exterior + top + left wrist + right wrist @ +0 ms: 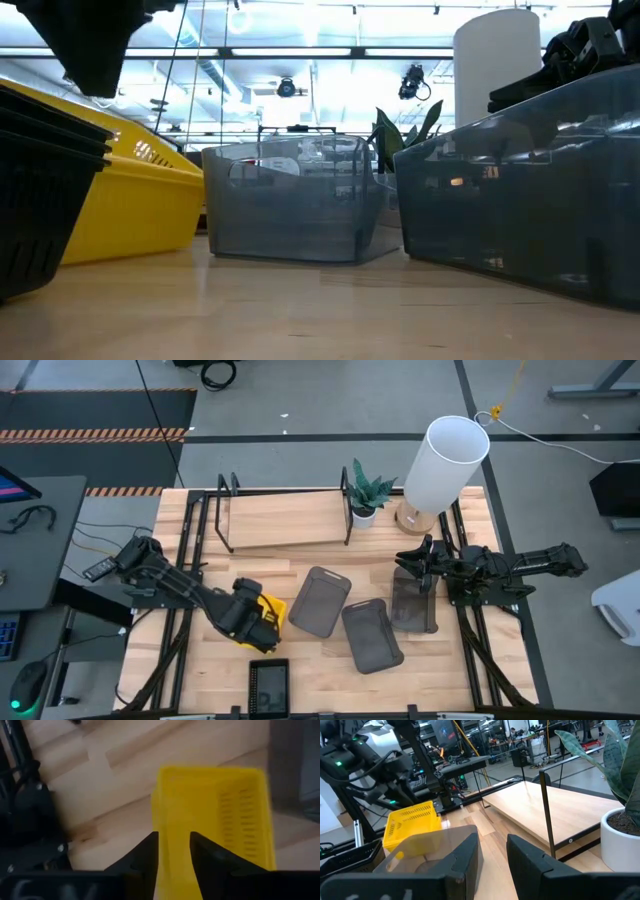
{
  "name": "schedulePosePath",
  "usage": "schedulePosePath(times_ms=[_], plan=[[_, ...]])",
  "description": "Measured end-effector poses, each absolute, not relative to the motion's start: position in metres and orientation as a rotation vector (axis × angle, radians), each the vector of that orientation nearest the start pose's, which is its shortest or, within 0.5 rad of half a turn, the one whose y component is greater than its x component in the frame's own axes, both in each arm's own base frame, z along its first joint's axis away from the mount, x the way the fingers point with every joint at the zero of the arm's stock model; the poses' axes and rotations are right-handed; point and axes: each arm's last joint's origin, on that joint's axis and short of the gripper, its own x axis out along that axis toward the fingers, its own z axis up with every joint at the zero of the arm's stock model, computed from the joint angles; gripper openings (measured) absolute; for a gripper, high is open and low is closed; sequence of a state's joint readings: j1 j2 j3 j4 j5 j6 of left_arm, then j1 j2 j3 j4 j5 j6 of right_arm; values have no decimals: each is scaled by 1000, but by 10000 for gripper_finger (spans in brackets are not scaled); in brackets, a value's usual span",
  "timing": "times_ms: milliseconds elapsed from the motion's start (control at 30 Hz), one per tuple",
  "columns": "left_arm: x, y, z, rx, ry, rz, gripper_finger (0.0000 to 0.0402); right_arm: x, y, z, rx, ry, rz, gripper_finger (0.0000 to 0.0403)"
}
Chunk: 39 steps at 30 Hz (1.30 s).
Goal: Stack baskets on shelf by color
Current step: Stack the top yellow basket on top of the bottom yellow basket
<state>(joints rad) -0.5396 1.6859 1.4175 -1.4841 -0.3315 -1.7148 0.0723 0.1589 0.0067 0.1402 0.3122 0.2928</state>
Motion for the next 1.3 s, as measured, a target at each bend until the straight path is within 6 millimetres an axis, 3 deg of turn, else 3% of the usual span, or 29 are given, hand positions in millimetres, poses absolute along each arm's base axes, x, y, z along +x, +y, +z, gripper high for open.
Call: schedulePosePath(times_ms=[300,633,767,1000,1300], plan=[[249,-139,265,-641,1167,1115,81,106,-1,166,289,-24,-240,109],[254,-130,263,-698,1273,1125,193,106,-1,166,289,-24,-240,109],[259,-128,257,-705,1324,1128,205,106,-1,166,289,-25,-240,109],[270,-129,237,-696,1432,1161,159,106,-1,166,289,-25,-240,109],[280,-130,221,-715,1471,1185,63,106,-1,166,290,-25,-240,109]])
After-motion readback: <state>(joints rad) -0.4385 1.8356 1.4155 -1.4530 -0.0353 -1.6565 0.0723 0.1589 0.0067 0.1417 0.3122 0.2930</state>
